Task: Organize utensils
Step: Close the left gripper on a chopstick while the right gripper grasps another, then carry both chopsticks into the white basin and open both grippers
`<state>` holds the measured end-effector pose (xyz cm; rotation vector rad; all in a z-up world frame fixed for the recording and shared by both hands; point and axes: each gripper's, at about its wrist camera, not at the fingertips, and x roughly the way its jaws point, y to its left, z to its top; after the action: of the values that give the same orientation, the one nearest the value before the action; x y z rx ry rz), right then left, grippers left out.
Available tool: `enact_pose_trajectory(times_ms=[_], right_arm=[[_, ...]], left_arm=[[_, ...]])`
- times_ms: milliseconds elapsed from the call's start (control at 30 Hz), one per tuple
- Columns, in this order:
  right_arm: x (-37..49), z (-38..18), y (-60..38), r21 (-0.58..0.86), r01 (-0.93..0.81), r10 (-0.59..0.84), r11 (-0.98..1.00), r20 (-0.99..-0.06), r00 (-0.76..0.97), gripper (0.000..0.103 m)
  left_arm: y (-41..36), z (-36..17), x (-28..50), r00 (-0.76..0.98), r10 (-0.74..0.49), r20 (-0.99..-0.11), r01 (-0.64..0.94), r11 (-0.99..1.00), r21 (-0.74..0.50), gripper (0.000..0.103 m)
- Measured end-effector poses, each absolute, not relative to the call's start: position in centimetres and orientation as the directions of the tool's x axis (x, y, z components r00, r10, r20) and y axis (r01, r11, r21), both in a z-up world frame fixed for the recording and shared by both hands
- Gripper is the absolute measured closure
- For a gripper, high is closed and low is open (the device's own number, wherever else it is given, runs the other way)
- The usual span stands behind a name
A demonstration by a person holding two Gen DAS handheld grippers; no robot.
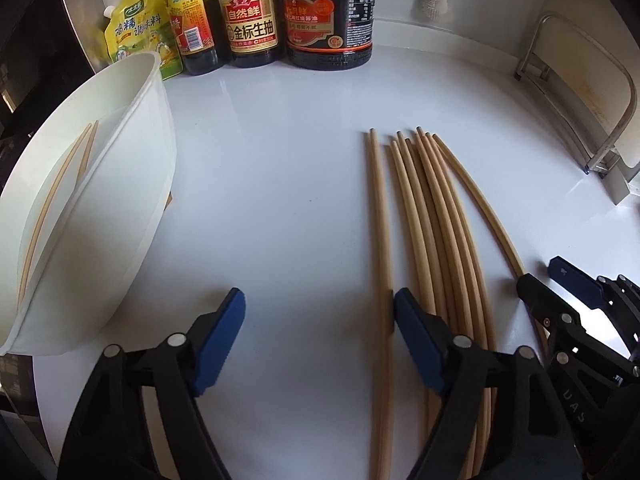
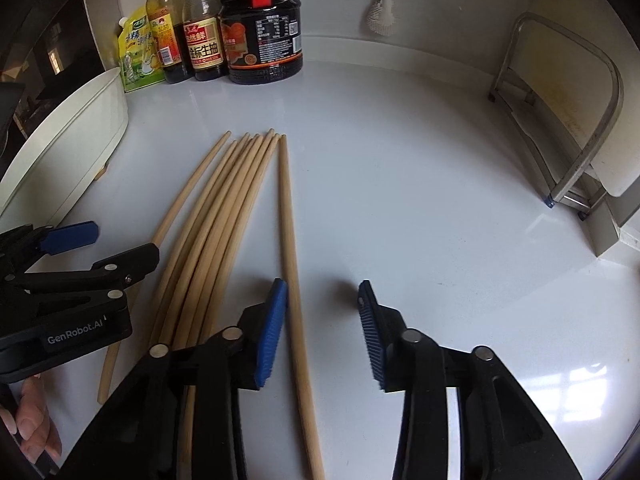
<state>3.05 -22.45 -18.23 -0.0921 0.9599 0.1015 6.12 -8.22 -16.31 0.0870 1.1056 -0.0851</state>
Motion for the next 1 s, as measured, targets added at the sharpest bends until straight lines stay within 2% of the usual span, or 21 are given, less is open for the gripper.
enact_pose_trajectory(times_ms=[67,100,133,167,200,600,1000], right_arm=[[3.1,-18.2,-21.6,-0.052,-0.164,0.051,0.985,-0.824,0.564,0.093],[3.0,-18.2,-21.1,-0.065,-0.178,0.047,0.982,-0.825,0.563,0.096],[3.0,-18.2,-20.8,-0.081,-0.184,0.038,0.98,-0.824,0.565,0.096],[2.9,-18.1,-20.7,-0.083,-0.187,0.038,0.979,-0.824,0.565,0.097],[2.9,-18.1,-20.8,-0.072,-0.185,0.046,0.98,-0.826,0.562,0.097],[2.1,-15.4,-22.6,0.117,-0.07,0.136,0.991,-0.823,0.552,0.097],[2.6,-7.2,-15.7,0.185,-0.136,0.229,0.973,-0.745,0.627,0.097]], left_arm=[[-8.7,-16.1,6.0,0.443,-0.043,-0.896,0.136,0.991,0.019,0.05],[-8.9,-16.0,6.1,0.437,-0.055,-0.898,0.144,0.99,0.01,0.06],[-9.1,-16.0,6.1,0.432,-0.064,-0.899,0.151,0.989,0.002,0.073],[-9.3,-15.9,6.1,0.43,-0.066,-0.9,0.16,0.987,0.004,0.08],[-9.5,-15.8,6.1,0.426,-0.067,-0.902,0.17,0.985,0.007,0.095],[-8.1,-12.6,6.0,0.393,-0.109,-0.913,0.2,0.979,-0.03,0.096],[-0.5,-3.9,5.1,0.499,-0.11,-0.859,0.194,0.981,-0.013,0.096]])
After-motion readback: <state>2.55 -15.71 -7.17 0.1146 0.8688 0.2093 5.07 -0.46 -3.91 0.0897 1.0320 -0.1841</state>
